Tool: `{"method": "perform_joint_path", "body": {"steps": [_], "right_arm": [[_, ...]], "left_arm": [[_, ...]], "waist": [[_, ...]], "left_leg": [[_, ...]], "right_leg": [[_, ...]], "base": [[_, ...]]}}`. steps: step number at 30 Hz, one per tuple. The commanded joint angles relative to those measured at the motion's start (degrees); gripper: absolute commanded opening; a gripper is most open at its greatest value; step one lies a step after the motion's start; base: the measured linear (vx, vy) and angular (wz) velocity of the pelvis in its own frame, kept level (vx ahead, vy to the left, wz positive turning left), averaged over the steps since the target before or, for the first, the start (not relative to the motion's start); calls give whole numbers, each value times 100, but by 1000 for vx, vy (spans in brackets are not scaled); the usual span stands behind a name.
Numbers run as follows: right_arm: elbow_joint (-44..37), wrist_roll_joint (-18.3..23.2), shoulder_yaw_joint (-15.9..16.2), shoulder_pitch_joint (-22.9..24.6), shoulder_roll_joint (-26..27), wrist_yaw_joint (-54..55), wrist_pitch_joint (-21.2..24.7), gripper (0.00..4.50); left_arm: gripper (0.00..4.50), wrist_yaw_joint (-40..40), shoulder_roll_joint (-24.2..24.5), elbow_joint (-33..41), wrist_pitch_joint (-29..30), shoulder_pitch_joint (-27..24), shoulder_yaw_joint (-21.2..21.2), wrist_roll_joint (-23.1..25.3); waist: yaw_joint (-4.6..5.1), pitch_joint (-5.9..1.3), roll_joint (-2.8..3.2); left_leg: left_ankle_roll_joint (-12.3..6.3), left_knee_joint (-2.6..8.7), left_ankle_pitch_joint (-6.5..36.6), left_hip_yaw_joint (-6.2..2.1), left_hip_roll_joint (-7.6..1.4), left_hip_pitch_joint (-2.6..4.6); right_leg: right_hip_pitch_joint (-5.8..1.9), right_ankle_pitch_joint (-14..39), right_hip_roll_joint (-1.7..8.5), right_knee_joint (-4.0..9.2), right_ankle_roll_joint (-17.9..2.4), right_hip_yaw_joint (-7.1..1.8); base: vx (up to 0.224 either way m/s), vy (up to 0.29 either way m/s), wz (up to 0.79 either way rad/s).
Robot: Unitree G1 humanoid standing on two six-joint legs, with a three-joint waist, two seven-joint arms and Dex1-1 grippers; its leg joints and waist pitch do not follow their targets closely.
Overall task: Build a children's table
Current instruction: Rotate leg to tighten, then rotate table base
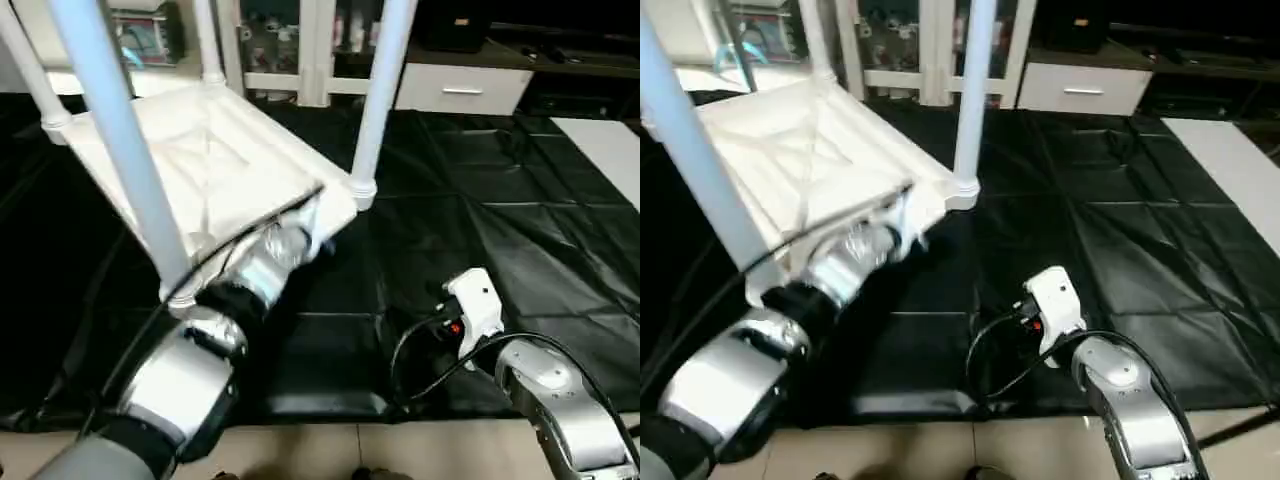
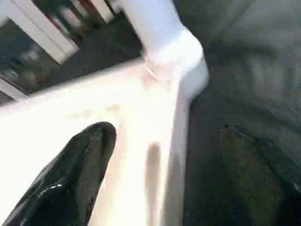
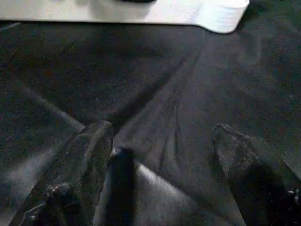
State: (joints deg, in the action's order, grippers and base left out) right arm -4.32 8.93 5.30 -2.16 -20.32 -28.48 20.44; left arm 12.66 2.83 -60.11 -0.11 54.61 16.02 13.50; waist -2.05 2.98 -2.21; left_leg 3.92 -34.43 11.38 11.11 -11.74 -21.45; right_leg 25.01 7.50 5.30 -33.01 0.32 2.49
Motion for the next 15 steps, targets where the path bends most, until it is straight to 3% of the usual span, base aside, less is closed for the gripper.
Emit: {"method": "perform_joint_path", "body": {"steps": [1, 2, 4, 5, 6, 7, 10, 11, 14, 15], "right_arm": [[-104, 7, -77, -11, 13, 56, 41, 364], [-126, 34, -87, 8, 29, 64, 23, 364], [-177, 77, -107, 42, 60, 70, 5, 364], [-275, 169, -147, 75, 125, 60, -16, 364], [-275, 169, -147, 75, 125, 60, -16, 364], [-325, 219, -172, 82, 160, 55, -31, 364], [-459, 382, -243, 103, 250, 27, -78, 364], [-469, 404, -256, 104, 264, 22, -98, 364], [-598, 541, -283, 199, 290, -111, -225, 364], [-599, 541, -283, 201, 289, -113, -226, 364]], "left_arm": [[425, 374, -170, 250, -222, -97, -143, -290], [425, 631, -242, 423, -299, -187, -292, -537], [425, 1062, -338, 748, -408, -359, -495, -951], [425, 1830, -357, 1605, -220, -799, -530, -1486], [425, 1830, -357, 1605, -220, -799, -530, -1486], [425, 2236, -292, 2149, -24, -1085, -436, -1752], [425, 3028, 83, 3597, 518, -1880, -114, -2316], [425, 3084, 153, 3781, 585, -1992, -89, -2373], [440, 3613, 759, 5111, 1511, -2796, -172, -3011], [440, 3619, 766, 5122, 1519, -2803, -173, -3017]], "waist": [[-20, -434, -18], [-63, -436, 19], [-81, -432, 6], [-95, -431, 3], [-106, -404, 2], [-90, -406, 12], [-41, -356, 18], [-41, -359, 30], [34, -335, 64], [25, -330, 90]], "left_leg": [[-524, 376, 1087, -48, -63, 27], [-572, 368, 919, -38, -86, 53], [-593, 374, 939, -27, -90, 44], [-570, 378, 951, -31, -103, 52], [-573, 399, 1087, -24, -121, 39], [-527, 405, 1244, -15, -118, 65], [-338, 466, 1718, -28, -138, 50], [-281, 465, 1793, -32, -143, 73], [-74, 508, 2034, -49, -143, 73], [-50, 508, 2074, -47, -139, 92]], "right_leg": [[-363, 1044, 171, 325, -1191, -113], [-354, 722, 185, 285, -1389, -121], [-366, 677, 188, 282, -1479, -120], [-377, 684, 213, 261, -1524, -125], [-374, 835, 215, 283, -1555, -131], [-344, 1047, 191, 303, -1460, -125], [-329, 1808, 202, 365, -1236, -135], [-317, 1915, 203, 370, -1176, -135], [-294, 2181, 167, 381, -957, -139], [-271, 2245, 165, 393, -919, -143]], "base": [[0, 0, 0], [0, 0, 0], [0, 0, 0], [0, 0, 0], [0, 0, 0], [0, 0, 0], [0, 0, 0], [0, 0, 0], [0, 0, 0], [0, 0, 0]]}}
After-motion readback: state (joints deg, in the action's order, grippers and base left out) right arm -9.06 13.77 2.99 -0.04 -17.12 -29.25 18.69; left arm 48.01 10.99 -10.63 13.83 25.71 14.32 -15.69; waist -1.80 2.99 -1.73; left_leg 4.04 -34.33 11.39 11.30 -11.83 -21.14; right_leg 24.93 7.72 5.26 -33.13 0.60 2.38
